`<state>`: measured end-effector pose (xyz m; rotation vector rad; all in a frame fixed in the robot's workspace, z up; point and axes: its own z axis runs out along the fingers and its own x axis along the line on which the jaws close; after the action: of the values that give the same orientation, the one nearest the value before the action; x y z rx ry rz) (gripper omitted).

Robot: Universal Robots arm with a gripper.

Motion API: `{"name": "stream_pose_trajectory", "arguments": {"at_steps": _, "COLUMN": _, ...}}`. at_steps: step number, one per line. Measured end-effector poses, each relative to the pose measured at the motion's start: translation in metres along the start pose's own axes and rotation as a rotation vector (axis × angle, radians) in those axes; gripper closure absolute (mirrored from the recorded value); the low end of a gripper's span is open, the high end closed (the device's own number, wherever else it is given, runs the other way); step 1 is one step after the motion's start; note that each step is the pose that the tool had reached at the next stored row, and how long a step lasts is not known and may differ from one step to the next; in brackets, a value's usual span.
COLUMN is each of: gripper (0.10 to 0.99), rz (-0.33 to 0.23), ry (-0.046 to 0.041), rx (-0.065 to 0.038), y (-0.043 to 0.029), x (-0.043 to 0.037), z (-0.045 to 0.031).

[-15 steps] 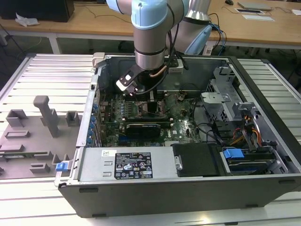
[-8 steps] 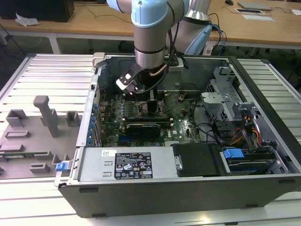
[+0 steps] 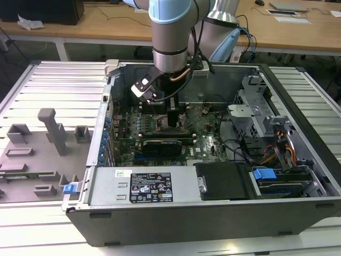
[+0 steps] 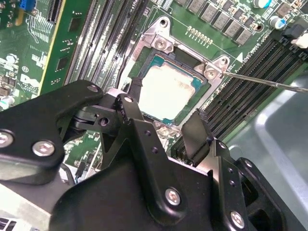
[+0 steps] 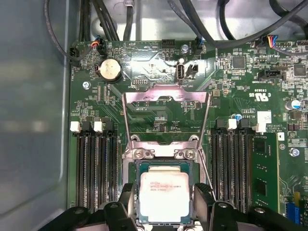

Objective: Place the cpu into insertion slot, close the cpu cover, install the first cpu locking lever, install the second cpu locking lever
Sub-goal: 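Place the cpu into insertion slot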

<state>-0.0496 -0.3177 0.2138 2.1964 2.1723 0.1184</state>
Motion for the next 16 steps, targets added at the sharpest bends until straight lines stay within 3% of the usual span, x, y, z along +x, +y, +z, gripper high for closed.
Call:
{"name": "stream_pose_trajectory", "arguments": {"at_steps": 6, "gripper": 0.490, "rz": 0.000, "ry": -0.0001, "rx": 0.000, "y": 0.0000, "x": 0.0000, "z": -0.0001}}
{"name": "stream_pose_trajectory", "arguments": {"at_steps": 7, "gripper": 0.557, "rz": 0.000, "ry": -0.0001, "rx": 0.000, "y": 0.0000, "x": 0.0000, "z": -0.0001}}
{"name": "stream_pose_trajectory", "arguments": {"at_steps": 8, "gripper": 0.557, "rz": 0.000, "ry": -0.0001, "rx": 0.000, "y": 0.0000, "x": 0.0000, "z": -0.0001}}
{"name": "stream_pose_trajectory", "arguments": {"at_steps": 10, "gripper": 0.678, "rz": 0.000, "ry": -0.0001, "rx": 0.000, "y": 0.0000, "x": 0.0000, "z": -0.0001}}
{"name": "stream_pose_trajectory", "arguments": {"at_steps": 11, "gripper": 0.800, "rz": 0.000, "ry": -0.0001, "rx": 0.000, "y": 0.0000, "x": 0.0000, "z": -0.0002}}
{"name": "stream_pose_trajectory", "arguments": {"at_steps": 12, "gripper": 0.800, "rz": 0.000, "ry": -0.0001, "rx": 0.000, "y": 0.0000, "x": 0.0000, "z": -0.0002}}
{"name": "stream_pose_trajectory", "arguments": {"at_steps": 15, "gripper": 0.980, "rz": 0.000, "ry": -0.0001, "rx": 0.000, "y": 0.0000, "x": 0.0000, "z": -0.0002}}
{"name": "stream_pose_trajectory", "arguments": {"at_steps": 16, "gripper": 0.980, "rz": 0.000, "ry": -0.0001, "rx": 0.000, "y": 0.0000, "x": 0.0000, "z": -0.0002}}
